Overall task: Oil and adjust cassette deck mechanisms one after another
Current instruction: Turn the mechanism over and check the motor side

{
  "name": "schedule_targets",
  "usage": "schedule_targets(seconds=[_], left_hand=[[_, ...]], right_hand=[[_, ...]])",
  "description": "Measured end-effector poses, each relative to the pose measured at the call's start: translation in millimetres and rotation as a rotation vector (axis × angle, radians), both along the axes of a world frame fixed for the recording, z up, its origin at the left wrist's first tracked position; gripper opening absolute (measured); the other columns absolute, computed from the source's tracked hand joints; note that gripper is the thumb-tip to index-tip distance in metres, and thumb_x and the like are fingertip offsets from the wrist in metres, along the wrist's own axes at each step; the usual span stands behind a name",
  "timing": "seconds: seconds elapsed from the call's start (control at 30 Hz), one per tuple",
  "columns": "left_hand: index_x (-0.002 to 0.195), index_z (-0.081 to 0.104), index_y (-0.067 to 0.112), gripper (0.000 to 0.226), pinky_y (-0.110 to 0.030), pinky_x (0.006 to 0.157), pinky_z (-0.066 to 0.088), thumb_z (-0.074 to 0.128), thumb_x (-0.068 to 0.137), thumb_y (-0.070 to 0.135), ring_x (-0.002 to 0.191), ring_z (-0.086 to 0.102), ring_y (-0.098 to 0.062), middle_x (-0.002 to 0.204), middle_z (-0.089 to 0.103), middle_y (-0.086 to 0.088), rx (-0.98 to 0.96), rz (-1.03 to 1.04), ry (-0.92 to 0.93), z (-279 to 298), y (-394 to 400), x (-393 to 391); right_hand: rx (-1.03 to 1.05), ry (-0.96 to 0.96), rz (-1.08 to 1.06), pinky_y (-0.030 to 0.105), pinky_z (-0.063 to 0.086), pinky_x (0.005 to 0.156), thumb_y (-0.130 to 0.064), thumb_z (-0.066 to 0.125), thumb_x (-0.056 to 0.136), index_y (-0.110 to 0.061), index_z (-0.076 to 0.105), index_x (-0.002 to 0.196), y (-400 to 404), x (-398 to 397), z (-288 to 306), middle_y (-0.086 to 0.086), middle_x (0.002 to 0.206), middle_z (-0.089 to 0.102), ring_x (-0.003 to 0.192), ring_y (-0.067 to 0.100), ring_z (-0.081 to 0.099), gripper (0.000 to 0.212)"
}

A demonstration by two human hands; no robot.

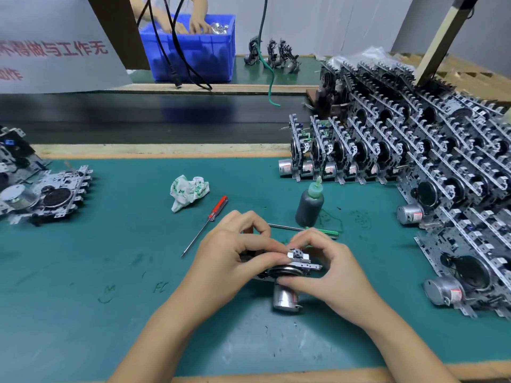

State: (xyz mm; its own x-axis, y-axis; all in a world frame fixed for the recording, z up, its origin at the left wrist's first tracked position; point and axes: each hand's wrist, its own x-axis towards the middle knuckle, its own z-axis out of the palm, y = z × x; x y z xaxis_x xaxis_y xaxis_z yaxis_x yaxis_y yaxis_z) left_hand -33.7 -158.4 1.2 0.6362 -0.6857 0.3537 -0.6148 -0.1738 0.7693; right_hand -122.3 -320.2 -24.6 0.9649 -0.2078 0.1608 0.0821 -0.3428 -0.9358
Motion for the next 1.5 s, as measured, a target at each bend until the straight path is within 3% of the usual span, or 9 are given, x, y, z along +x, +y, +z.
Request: schedule_targets(seconds=[0.1,0.27,0.4,0.53,0.6,0.83,0.97,1.2,1.5], left_hand=[[0.101,0.066,0.043,0.026,-0.016,0.074,0.035,0.061,0.076,0.049,0.078,0.045,-0.010,0.085,0.050,0.009,0.001,0.022,-0.024,-0.5,-1.2,0.2],[0.102,0.065,0.043,0.026,-0.015,0.074,0.034,0.060,0.077,0.049,0.079,0.044,-0.006,0.084,0.050,0.018,-0.001,0.044,-0.045,-1.5,-0.6,-0.5],[0.101,0.065,0.044,0.027,-0.014,0.074,0.035,0.067,0.075,0.048,0.080,0.047,-0.010,0.086,0.052,0.018,0.017,0.036,-0.020,1.7,-1.7,-0.7],[0.099,0.067,0.042,0.024,-0.015,0.072,0.036,0.069,0.075,0.038,0.081,0.048,-0.011,0.087,0.054,0.012,0.016,0.049,-0.013,2.4,-1.6,-1.8],[0.098,0.067,0.042,0.024,-0.015,0.072,0.036,0.069,0.075,0.038,0.082,0.048,-0.011,0.087,0.054,0.012,0.017,0.047,-0.012,1.8,-0.9,-1.5],[0.102,0.064,0.045,0.028,-0.015,0.071,0.036,0.060,0.075,0.052,0.082,0.048,-0.010,0.088,0.053,0.014,0.013,0.047,-0.006,1.4,-1.4,-1.8],[0.102,0.064,0.047,0.029,-0.019,0.073,0.038,0.060,0.074,0.053,0.083,0.048,-0.011,0.088,0.054,0.014,0.014,0.048,-0.001,0.4,-0.4,-2.0],[0.102,0.064,0.047,0.028,-0.020,0.075,0.038,0.062,0.074,0.052,0.084,0.048,-0.011,0.090,0.054,0.015,0.022,0.053,-0.008,0.0,-0.4,-2.4],[0.104,0.061,0.049,0.030,-0.016,0.075,0.037,0.056,0.075,0.055,0.083,0.048,-0.009,0.092,0.053,0.015,0.041,0.056,-0.019,0.6,-2.0,-1.5]], right_hand=[[-0.006,-0.021,-0.007,0.015,0.043,0.083,-0.020,0.082,0.059,-0.028,0.064,0.080,-0.4,0.2,-0.5,-0.016,0.098,0.056,0.099,0.008,0.058,0.029],[-0.046,-0.029,0.019,0.015,0.042,0.085,-0.021,0.079,0.064,-0.027,0.065,0.090,-0.2,-3.5,-0.4,-0.013,0.098,0.060,0.101,0.010,0.058,0.029],[-0.455,-0.013,-0.059,0.022,0.039,0.095,-0.052,0.069,0.067,-0.044,0.059,0.107,-15.3,-18.1,-4.7,-0.024,0.111,0.055,0.113,0.003,0.049,0.042],[-0.771,-0.088,-0.161,0.035,0.050,0.079,-0.058,0.058,0.075,-0.019,0.071,0.088,-14.0,-28.3,-11.7,-0.012,0.099,0.063,0.098,0.010,0.052,0.043],[-0.825,-0.088,-0.157,0.034,0.050,0.078,-0.059,0.056,0.076,-0.020,0.073,0.087,-16.1,-29.3,-12.6,-0.011,0.099,0.064,0.097,0.012,0.053,0.044],[-0.793,-0.026,-0.110,0.038,0.050,0.083,-0.063,0.054,0.076,-0.030,0.072,0.102,-20.1,-32.7,-8.1,-0.012,0.104,0.062,0.101,0.014,0.057,0.046],[-0.424,0.065,-0.067,0.013,0.033,0.098,-0.065,0.061,0.067,-0.050,0.050,0.127,-17.9,-29.6,0.1,-0.025,0.116,0.051,0.118,-0.001,0.046,0.062],[-0.020,-0.006,0.008,0.030,0.045,0.093,-0.028,0.080,0.064,-0.037,0.068,0.091,-1.5,-6.1,2.8,-0.015,0.101,0.064,0.105,0.012,0.060,0.030],[0.079,0.009,0.009,0.029,0.047,0.092,-0.009,0.087,0.060,-0.029,0.073,0.085,-8.1,-0.8,0.1,-0.008,0.096,0.066,0.096,0.012,0.063,0.035]])
